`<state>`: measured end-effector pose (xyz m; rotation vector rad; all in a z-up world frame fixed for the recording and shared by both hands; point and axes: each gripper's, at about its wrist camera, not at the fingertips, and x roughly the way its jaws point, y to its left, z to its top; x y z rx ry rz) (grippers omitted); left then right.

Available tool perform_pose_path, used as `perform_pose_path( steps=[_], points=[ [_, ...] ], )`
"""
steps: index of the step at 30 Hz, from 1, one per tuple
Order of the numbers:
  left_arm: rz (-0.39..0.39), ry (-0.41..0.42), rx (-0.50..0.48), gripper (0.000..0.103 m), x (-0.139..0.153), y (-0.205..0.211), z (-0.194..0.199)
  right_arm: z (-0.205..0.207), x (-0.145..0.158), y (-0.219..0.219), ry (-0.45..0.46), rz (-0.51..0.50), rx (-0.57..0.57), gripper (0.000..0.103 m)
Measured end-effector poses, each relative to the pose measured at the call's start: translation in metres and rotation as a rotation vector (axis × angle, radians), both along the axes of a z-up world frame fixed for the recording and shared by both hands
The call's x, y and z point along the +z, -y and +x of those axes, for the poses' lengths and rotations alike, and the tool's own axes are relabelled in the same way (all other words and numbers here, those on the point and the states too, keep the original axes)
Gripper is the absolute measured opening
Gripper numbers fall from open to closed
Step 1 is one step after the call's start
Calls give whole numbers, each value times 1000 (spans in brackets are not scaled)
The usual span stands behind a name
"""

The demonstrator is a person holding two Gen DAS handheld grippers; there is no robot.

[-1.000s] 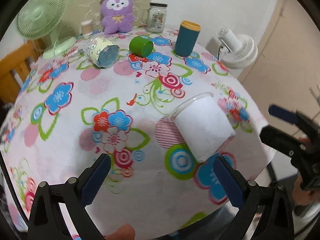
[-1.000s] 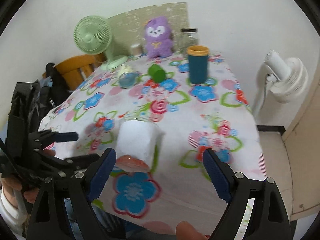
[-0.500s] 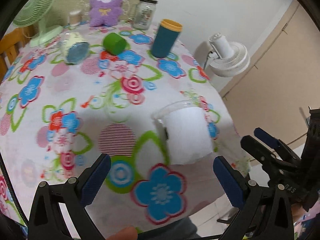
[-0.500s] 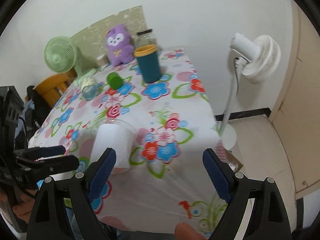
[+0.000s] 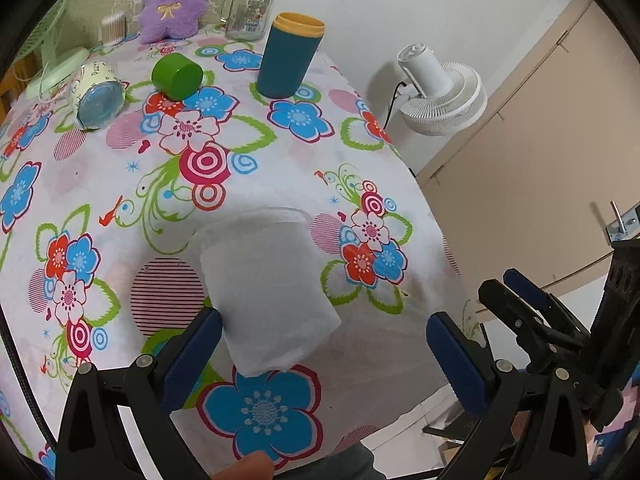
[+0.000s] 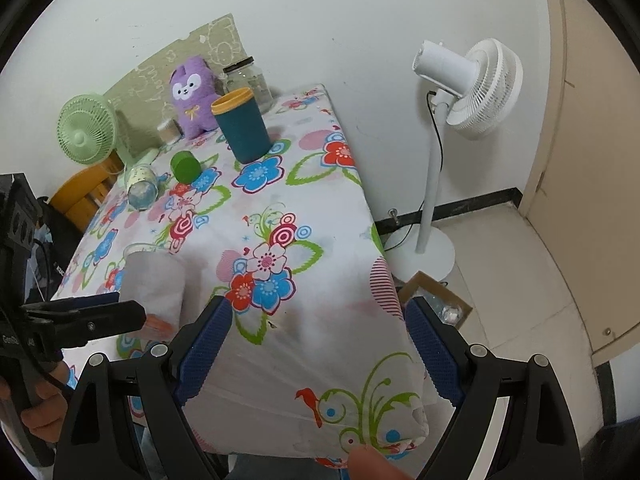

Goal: Flip cup upside down
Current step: 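Grasp the cup with the left gripper while the right gripper releases it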

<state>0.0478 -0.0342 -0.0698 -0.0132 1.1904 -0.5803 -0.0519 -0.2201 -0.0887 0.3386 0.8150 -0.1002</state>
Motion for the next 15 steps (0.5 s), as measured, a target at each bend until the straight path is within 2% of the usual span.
perform_pose_path(
  steps=[15],
  points=[
    [74,-29,4,103,-29,11,10,1,-14,5,-25,27,-14,90]
  ],
)
